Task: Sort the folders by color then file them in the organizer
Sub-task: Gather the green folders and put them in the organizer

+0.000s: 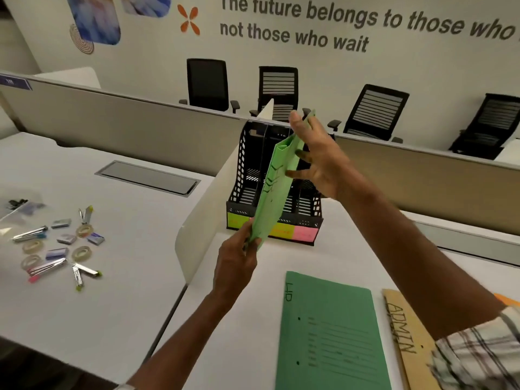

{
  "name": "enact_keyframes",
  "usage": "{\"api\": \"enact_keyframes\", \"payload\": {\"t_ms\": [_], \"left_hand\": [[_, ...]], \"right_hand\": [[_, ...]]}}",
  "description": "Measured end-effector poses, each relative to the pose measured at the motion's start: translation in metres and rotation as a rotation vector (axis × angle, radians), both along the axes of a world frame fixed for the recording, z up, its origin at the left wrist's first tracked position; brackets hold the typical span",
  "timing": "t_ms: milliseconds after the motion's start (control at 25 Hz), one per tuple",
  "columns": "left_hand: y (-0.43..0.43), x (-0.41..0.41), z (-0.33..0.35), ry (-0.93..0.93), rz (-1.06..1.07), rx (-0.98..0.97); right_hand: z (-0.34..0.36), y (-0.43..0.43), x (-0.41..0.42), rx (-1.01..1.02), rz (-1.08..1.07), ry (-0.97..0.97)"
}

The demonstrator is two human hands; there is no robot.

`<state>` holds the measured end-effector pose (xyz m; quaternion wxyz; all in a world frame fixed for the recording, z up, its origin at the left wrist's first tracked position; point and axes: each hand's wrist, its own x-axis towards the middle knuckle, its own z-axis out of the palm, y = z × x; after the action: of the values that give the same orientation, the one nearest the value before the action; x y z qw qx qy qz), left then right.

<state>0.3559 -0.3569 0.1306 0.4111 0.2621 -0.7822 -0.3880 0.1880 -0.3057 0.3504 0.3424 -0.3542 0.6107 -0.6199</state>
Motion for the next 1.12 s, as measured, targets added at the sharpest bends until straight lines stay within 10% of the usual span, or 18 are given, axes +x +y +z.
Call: {"api": "enact_keyframes", "payload": {"t_ms": [640,1120], "left_hand": [[-0.158,-0.080,0.023,0.049,0.014,-0.085],[-0.197,-0.085,-0.017,-0.144,-0.071,-0.061]], "right_hand": [[0.033,-0.128,-0.005,-0.034,-0.006,0.376],[-0.024,-0.194,-0.027,0.197,0.005,0.314]]}}
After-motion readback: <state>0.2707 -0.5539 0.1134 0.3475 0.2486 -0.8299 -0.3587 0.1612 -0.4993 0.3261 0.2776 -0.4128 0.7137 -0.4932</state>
